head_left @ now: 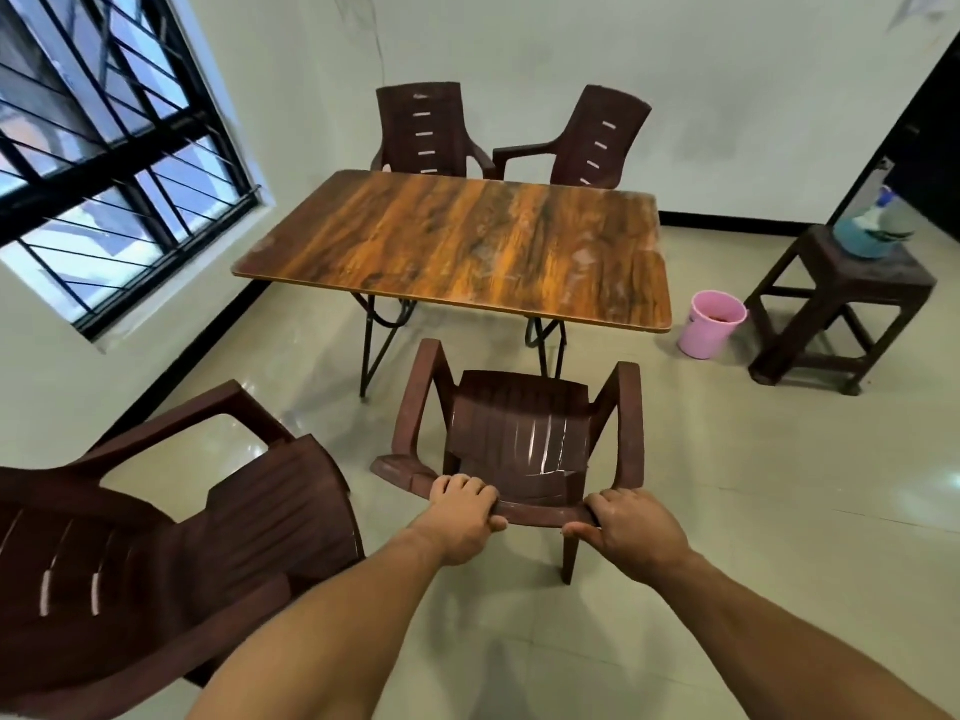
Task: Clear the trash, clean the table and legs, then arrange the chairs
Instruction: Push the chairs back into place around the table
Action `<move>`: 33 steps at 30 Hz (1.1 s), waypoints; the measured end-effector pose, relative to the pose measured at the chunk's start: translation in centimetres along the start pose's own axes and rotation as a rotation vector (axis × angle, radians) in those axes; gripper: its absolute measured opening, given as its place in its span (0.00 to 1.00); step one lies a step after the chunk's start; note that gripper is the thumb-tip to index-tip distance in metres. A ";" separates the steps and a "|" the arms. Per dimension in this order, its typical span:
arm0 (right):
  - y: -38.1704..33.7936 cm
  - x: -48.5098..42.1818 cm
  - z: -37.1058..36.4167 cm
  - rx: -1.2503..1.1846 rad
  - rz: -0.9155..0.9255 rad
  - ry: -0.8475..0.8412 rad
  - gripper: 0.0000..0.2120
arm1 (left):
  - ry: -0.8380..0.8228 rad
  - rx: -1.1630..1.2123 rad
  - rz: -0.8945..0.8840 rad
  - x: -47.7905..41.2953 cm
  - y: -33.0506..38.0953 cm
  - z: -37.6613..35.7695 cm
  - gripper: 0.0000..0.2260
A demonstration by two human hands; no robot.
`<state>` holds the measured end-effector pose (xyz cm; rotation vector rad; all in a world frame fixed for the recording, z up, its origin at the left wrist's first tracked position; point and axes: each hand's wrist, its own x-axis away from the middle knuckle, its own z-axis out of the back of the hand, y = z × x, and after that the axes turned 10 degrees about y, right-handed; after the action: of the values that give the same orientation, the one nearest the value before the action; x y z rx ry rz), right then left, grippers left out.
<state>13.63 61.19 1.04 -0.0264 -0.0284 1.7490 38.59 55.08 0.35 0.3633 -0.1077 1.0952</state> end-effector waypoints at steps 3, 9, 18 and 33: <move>0.3 -1.2 0.5 -0.014 -0.039 -0.029 0.38 | -0.035 0.059 0.036 -1.9 0.9 0.8 0.17; 1.0 -1.9 0.1 -0.049 -0.098 -0.064 0.41 | -0.020 0.141 0.072 -3.3 1.1 0.7 0.16; -0.4 -2.7 0.6 -0.134 -0.084 -0.008 0.42 | 0.078 0.160 0.050 -1.7 -0.2 2.7 0.18; -43.3 -11.6 -1.4 -0.307 0.445 0.228 0.31 | 0.386 -0.065 0.360 24.0 -32.2 4.9 0.29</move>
<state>58.30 57.45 1.18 -0.4885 -0.1327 2.1602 78.52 60.70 3.69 0.0678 0.1393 1.4955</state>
